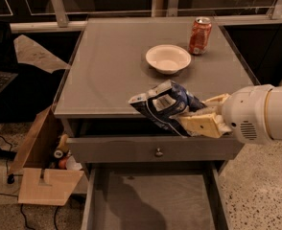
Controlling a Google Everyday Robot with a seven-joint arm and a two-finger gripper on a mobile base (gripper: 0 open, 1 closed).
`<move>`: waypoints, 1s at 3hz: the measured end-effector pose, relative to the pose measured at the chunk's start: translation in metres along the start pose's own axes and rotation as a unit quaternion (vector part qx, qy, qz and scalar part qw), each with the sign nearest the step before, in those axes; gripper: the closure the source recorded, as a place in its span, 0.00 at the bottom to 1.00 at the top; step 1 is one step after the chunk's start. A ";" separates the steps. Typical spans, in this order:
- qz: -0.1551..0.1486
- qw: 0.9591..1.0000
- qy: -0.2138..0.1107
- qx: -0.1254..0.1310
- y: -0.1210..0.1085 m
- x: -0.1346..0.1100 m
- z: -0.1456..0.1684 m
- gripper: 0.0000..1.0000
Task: Pick blue chip bag from middle drawer and place on counter
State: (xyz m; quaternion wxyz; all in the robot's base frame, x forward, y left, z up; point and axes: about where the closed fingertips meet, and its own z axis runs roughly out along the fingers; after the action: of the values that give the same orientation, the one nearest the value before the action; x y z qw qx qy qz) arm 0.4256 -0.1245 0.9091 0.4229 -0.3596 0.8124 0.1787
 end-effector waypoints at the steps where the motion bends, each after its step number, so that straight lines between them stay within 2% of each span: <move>1: 0.002 1.000 -0.004 0.003 0.002 -0.002 0.001 1.00; 2: -0.004 0.998 -0.022 0.050 -0.020 -0.023 -0.005 1.00; 3: -0.008 0.995 -0.026 0.099 -0.052 -0.045 -0.014 1.00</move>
Offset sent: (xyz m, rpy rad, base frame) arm 0.0529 -0.0284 0.0487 -0.0206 -0.1840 -0.1971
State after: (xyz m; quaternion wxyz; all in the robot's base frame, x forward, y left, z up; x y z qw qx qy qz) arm 0.4728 -0.1483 0.9549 0.4789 -0.3177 0.8118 0.1038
